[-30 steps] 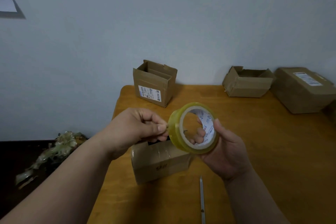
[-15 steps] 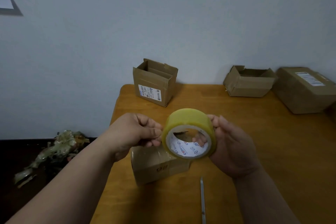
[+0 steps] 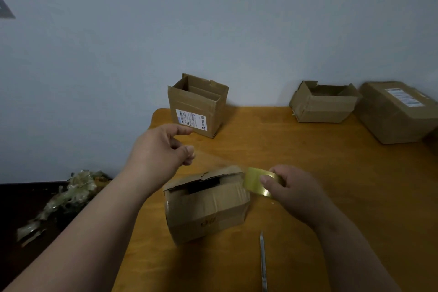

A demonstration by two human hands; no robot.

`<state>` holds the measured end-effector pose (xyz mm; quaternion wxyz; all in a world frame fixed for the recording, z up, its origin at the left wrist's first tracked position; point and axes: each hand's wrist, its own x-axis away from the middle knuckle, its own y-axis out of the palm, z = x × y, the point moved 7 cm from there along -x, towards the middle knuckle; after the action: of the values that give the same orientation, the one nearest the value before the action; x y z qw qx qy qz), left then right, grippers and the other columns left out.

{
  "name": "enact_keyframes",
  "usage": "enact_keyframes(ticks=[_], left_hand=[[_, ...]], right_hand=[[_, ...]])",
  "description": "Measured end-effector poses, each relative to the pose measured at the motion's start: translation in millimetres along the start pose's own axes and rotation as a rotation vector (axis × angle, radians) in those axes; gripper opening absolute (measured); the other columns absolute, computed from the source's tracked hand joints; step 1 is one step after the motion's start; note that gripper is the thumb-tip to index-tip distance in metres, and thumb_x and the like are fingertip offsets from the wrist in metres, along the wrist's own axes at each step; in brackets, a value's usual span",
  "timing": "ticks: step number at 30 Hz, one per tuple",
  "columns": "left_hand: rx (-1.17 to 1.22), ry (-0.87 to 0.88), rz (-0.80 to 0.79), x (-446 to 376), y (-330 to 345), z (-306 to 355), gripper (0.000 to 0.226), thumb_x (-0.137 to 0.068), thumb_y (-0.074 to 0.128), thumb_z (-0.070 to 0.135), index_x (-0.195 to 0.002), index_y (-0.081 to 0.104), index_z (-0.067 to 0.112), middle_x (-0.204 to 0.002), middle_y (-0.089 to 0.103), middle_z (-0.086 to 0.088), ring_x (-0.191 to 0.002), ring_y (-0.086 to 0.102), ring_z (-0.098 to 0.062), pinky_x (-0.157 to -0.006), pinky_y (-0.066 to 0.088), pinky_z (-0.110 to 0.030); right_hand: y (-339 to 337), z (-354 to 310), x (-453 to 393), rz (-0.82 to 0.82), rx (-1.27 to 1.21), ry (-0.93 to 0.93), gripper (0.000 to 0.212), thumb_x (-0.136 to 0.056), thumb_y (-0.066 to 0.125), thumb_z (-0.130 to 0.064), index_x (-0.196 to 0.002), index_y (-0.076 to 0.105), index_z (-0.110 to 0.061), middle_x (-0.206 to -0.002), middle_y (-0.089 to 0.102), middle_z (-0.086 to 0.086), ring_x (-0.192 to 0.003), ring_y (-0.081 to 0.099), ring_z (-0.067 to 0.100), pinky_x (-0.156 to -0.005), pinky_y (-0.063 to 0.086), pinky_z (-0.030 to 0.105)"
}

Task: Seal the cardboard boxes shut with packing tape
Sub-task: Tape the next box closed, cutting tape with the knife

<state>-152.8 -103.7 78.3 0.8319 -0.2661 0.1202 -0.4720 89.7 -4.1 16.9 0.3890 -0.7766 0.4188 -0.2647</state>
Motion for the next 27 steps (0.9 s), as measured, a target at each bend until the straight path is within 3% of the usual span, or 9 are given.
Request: enact_keyframes(ticks=[2,4,7,10,14,20,22,25,27], left_hand=[[-0.056,0.045,0.032,1,6,8,0.032,-0.092,0.066,0.022,-0.123,0.060,0.029,-0.076,0.072,0.011,-0.070,0.068,0.000,-0.070,0.054,-0.022],[-0.091,0.081,0.048,0,13,15,0.024,-0.093,0.064,0.025,-0.115,0.059,0.034,-0.078,0.070,0.015,-0.074,0.066,0.002,-0.064,0.047,-0.014],[-0.100,0.069,0.049,-9,15,17,0.015,-0.093,0.064,0.026,-0.106,0.061,0.033,-0.079,0.069,0.015,-0.073,0.065,0.004,-0.061,0.042,-0.012],[-0.136,0.059,-0.003,-16,22,15,0.015,-0.093,0.064,0.025,-0.107,0.063,0.030,-0.081,0.070,0.014,-0.075,0.066,0.001,-0.069,0.048,-0.017],[-0.202,0.108,-0.010,-11,38,20,0.010,-0.093,0.064,0.025,-0.101,0.068,0.029,-0.081,0.068,0.015,-0.076,0.064,0.002,-0.072,0.048,-0.015],[-0.342,0.296,0.017,1,69,38,0.010,-0.095,0.062,0.026,-0.090,0.069,0.029,-0.073,0.066,0.012,-0.067,0.059,0.000,-0.056,0.044,-0.012],[-0.317,0.289,0.039,-4,72,37,0.009,-0.094,0.062,0.026,-0.090,0.069,0.028,-0.074,0.067,0.011,-0.068,0.060,0.000,-0.057,0.045,-0.013],[-0.252,0.211,0.036,-20,73,30,0.013,-0.094,0.062,0.026,-0.083,0.064,0.034,-0.076,0.065,0.014,-0.074,0.061,-0.002,-0.061,0.044,-0.016],[-0.247,0.176,0.021,-27,76,25,0.019,-0.094,0.063,0.025,-0.079,0.061,0.036,-0.075,0.065,0.014,-0.074,0.061,-0.002,-0.060,0.041,-0.016]], right_hand=[[-4,5,-5,0.150,0.287,0.063,0.035,-0.097,0.049,-0.048,-0.079,0.057,-0.018,-0.073,0.051,-0.005,-0.069,0.051,0.016,-0.063,0.038,0.033],[-4,8,-8,0.229,0.297,0.075,0.039,-0.097,0.048,-0.048,-0.077,0.056,-0.016,-0.071,0.050,-0.004,-0.068,0.050,0.018,-0.062,0.035,0.032],[4,21,-11,0.150,0.008,0.079,0.036,-0.099,0.048,-0.033,-0.081,0.062,-0.006,-0.073,0.057,0.008,-0.068,0.051,0.022,-0.058,0.035,0.032],[9,28,-4,0.067,-0.238,0.073,0.042,-0.089,0.039,-0.033,-0.083,0.063,0.000,-0.080,0.060,0.017,-0.073,0.053,0.029,-0.058,0.035,0.033],[28,53,-8,0.034,-0.016,0.095,0.029,-0.101,0.044,-0.024,-0.088,0.062,-0.007,-0.082,0.061,0.008,-0.077,0.055,0.027,-0.074,0.044,0.040],[38,76,-20,0.090,0.173,0.300,0.040,-0.104,0.037,-0.034,-0.141,0.047,-0.025,-0.139,0.054,-0.002,-0.132,0.045,0.020,-0.106,0.028,0.039],[42,84,-18,0.083,-0.008,0.298,0.040,-0.104,0.037,-0.031,-0.143,0.044,-0.027,-0.143,0.049,-0.005,-0.135,0.041,0.018,-0.112,0.025,0.042],[47,99,-12,0.032,-0.525,0.341,0.038,-0.098,0.043,-0.026,-0.135,0.052,-0.031,-0.139,0.051,-0.005,-0.131,0.044,0.018,-0.110,0.035,0.043],[50,105,-12,-0.026,-0.565,0.321,0.039,-0.096,0.045,-0.020,-0.133,0.055,-0.030,-0.136,0.053,-0.005,-0.129,0.046,0.016,-0.108,0.039,0.042]])
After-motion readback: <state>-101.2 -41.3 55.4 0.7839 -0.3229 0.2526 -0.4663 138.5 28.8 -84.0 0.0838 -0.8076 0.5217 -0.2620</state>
